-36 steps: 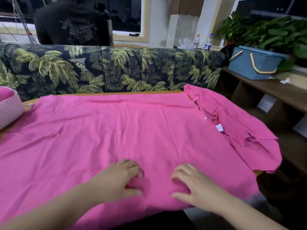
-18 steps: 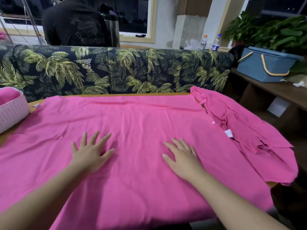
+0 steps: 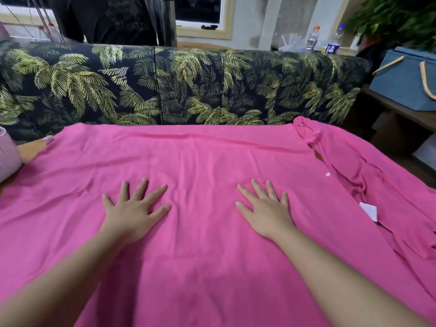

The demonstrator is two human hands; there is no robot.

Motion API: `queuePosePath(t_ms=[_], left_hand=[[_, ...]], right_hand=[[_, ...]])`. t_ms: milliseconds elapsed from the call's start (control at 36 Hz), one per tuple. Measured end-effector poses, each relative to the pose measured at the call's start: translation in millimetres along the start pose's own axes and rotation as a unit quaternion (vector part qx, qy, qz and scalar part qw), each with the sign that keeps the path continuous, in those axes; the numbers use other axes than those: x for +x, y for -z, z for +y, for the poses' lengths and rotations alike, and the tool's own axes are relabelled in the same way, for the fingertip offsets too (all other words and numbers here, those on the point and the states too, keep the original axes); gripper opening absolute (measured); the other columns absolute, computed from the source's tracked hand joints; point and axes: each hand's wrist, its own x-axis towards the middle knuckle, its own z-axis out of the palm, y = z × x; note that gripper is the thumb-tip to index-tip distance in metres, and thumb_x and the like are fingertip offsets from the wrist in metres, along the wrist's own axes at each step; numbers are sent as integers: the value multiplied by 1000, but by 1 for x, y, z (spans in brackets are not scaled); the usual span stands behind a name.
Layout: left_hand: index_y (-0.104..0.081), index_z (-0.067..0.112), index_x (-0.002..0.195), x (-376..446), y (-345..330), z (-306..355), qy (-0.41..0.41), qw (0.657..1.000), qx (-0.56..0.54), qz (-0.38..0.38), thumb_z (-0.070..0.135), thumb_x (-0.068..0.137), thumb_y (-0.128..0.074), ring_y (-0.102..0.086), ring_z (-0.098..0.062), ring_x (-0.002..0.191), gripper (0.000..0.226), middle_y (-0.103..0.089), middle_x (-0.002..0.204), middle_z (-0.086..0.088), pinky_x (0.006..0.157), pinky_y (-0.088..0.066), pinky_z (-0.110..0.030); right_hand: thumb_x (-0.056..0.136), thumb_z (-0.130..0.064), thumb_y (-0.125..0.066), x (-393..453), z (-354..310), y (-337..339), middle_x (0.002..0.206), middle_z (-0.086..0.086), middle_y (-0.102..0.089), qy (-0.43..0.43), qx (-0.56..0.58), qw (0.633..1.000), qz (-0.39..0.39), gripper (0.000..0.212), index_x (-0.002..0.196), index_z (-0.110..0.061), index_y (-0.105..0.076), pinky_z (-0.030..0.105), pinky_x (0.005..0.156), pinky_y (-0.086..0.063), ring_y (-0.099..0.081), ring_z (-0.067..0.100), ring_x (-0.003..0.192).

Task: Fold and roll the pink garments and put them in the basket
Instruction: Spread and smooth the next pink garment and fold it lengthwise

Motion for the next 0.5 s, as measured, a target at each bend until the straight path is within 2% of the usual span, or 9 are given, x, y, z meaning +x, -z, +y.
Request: queuePosePath(t_ms=[111, 222, 278, 389, 444, 500], left_hand=[[-2, 63, 141, 19, 5, 0, -1, 1000, -1, -9, 82, 79, -13, 3, -30, 147, 66, 2, 161, 10, 110, -4, -67], [-5, 58, 144, 19, 9, 1, -12, 1000, 1, -15, 76, 86, -18, 3, -30, 147, 62, 0, 161, 8, 111, -5, -65], [-5, 54, 146, 8, 9, 1, -28, 999, -1, -33, 80, 83, -14, 4, -28, 148, 69, 1, 162, 7, 113, -5, -62], [-2, 50, 148, -38, 8, 12, -106, 993, 8, -54, 85, 58, 7, 6, -25, 148, 97, 3, 162, 5, 114, -4, -57], [3, 50, 146, -67, 2, 16, -170, 984, 16, -55, 92, 55, 16, 6, -25, 148, 101, 2, 162, 5, 114, -4, -57], [1, 50, 145, -100, -6, 19, -240, 970, 8, -36, 89, 67, 13, 1, -29, 148, 88, -5, 161, 3, 113, -10, -61]], right_hand=[[93, -67, -18, 24, 1, 3, 162, -9, 4, 3, -10, 1000, -1, 57, 148, -53, -6, 60, 115, 2, 9, 26, 148], [97, -62, -19, 27, 3, 6, 162, -7, 1, 16, -7, 1000, -10, 55, 149, -48, -10, 59, 116, 2, 7, 26, 148], [99, -55, -24, 18, 3, 7, 162, -5, -3, 31, 4, 999, -8, 54, 151, -42, -15, 57, 117, 0, 4, 25, 149], [101, -44, -33, -28, -4, 4, 162, -5, -8, 116, 15, 993, -19, 53, 151, -33, -21, 50, 118, -3, -1, 16, 149], [99, -50, -31, -61, -5, -1, 161, -8, -8, 162, 11, 986, -35, 56, 151, -34, -20, 46, 119, 0, 1, 12, 148], [88, -67, -16, -98, -5, -5, 161, -12, -4, 206, 2, 977, -52, 70, 151, -38, -17, 41, 118, 5, 6, 9, 147]])
